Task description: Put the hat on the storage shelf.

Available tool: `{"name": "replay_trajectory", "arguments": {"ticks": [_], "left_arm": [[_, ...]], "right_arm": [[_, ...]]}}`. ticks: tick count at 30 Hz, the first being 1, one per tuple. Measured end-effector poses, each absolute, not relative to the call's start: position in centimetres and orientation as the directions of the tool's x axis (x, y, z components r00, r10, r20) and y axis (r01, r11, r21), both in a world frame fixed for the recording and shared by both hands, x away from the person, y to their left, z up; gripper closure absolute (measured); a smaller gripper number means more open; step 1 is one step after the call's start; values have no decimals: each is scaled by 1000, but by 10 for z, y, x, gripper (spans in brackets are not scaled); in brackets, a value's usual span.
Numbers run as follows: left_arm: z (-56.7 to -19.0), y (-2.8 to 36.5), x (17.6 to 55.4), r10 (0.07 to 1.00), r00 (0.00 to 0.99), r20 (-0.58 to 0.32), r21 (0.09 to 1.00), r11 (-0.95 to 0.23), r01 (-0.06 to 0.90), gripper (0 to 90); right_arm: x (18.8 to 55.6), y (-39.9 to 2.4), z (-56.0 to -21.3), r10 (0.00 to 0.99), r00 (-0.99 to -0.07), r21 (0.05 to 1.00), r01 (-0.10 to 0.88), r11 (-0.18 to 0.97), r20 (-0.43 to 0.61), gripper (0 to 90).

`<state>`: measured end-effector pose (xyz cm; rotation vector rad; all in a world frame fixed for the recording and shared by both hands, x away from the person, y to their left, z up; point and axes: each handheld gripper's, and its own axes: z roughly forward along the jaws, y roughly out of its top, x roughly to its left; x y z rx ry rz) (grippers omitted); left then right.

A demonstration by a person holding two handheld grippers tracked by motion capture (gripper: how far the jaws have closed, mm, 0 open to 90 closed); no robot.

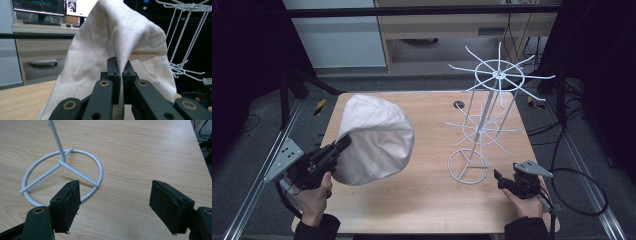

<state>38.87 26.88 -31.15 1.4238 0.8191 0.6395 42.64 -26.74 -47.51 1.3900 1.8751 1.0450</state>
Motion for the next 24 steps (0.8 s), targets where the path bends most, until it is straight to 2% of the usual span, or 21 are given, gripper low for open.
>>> {"name": "replay_trajectory", "arguments": {"ticks": [24], "left_arm": [[-287,248,395,746,649,-148,979,203,-11,884]], "right_arm": [[426,-268,-477,958,-288,848,508,152,0,247]]}}
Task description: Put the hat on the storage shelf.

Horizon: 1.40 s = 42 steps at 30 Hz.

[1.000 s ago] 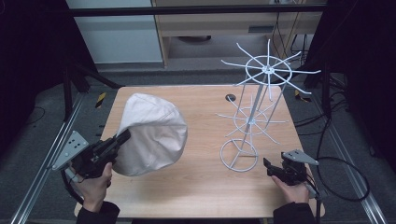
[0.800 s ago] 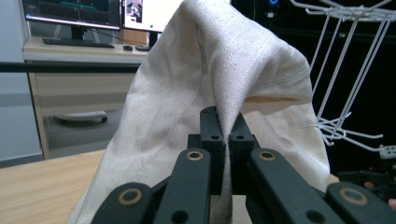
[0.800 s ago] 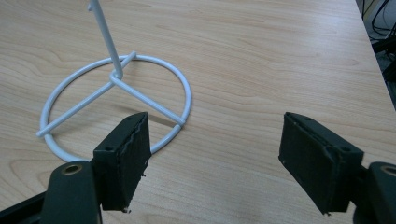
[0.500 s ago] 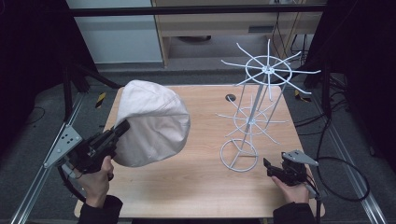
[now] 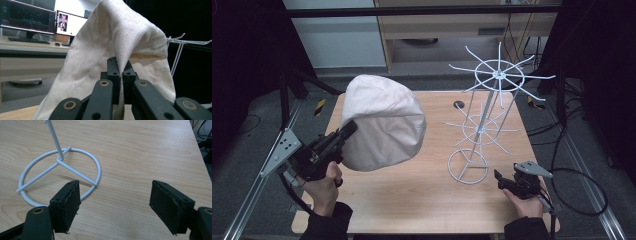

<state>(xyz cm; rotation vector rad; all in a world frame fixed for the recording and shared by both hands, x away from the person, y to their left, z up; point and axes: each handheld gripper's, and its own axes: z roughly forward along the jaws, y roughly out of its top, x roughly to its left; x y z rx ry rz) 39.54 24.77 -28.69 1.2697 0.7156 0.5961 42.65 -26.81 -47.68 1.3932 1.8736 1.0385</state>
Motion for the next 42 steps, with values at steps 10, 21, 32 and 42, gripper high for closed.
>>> {"name": "replay_trajectory", "arguments": {"ticks": [10,21,32,42], "left_arm": [[-274,238,395,723,673,-154,969,245,-41,884],[-257,227,391,689,708,-157,954,290,-71,884],[-248,214,392,659,735,-164,946,315,-71,884],[-238,204,392,636,755,-161,940,331,-79,884]], "right_arm": [[426,-269,-477,958,-286,849,506,148,3,246],[427,-269,-477,958,-285,847,511,145,8,245],[427,-269,-477,957,-290,849,506,153,1,242],[427,-269,-477,957,-291,850,505,148,6,238]]}}
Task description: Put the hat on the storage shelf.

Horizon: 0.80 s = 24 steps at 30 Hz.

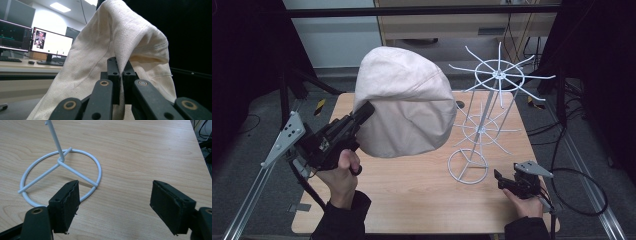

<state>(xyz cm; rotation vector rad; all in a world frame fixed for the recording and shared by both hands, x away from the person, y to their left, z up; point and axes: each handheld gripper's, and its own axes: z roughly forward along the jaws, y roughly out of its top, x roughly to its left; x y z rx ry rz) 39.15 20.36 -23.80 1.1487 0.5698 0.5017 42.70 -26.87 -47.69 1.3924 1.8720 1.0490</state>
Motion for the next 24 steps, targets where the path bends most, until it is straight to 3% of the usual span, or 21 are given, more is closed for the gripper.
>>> {"name": "replay_trajectory", "arguments": {"ticks": [24], "left_arm": [[-216,162,400,606,782,-146,938,336,-86,884]], "right_arm": [[427,-268,-477,956,-294,850,508,142,17,236]]}}
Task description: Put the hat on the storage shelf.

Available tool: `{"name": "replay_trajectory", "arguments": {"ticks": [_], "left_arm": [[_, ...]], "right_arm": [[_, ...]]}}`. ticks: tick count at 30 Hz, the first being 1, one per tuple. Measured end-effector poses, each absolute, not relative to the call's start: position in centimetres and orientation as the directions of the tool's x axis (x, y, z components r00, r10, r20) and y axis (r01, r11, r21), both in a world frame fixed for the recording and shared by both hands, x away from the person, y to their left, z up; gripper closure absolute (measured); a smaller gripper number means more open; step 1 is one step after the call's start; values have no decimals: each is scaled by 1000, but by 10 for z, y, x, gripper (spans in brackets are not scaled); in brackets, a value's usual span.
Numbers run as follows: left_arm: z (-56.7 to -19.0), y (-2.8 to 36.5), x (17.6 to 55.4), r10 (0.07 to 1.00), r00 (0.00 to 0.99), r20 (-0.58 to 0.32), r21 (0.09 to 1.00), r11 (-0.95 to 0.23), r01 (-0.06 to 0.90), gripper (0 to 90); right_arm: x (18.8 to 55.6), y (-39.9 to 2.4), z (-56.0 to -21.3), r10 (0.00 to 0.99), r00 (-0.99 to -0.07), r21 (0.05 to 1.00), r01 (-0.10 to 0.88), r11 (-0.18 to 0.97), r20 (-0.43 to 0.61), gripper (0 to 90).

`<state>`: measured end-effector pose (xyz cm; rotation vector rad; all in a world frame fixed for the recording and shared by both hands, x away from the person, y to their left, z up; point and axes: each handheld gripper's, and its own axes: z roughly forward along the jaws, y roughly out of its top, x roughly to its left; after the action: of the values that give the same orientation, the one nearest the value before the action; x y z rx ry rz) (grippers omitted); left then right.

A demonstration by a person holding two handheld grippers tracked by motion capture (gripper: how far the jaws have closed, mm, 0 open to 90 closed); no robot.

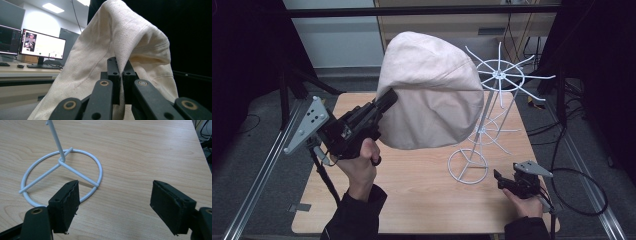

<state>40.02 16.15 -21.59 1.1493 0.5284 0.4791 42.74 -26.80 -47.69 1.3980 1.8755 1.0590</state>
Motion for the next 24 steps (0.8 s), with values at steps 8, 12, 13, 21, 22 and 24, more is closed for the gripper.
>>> {"name": "replay_trajectory", "arguments": {"ticks": [8,12,13,21,22,24], "left_arm": [[-216,146,407,598,789,-139,947,314,-71,884],[-219,140,411,595,790,-147,950,308,-55,884],[-220,139,413,595,790,-146,951,304,-52,884],[-227,128,418,601,789,-128,965,258,-39,884],[-229,127,419,602,788,-128,967,252,-36,884],[-233,127,422,600,789,-132,969,247,-25,884]], "right_arm": [[427,-268,-477,955,-296,850,508,141,18,236],[428,-268,-477,955,-296,849,509,142,18,236],[428,-268,-477,955,-298,849,508,143,17,236],[428,-269,-477,955,-298,850,507,145,15,236],[428,-269,-478,955,-298,850,507,145,14,236],[428,-269,-478,954,-299,849,506,149,11,236]]}}
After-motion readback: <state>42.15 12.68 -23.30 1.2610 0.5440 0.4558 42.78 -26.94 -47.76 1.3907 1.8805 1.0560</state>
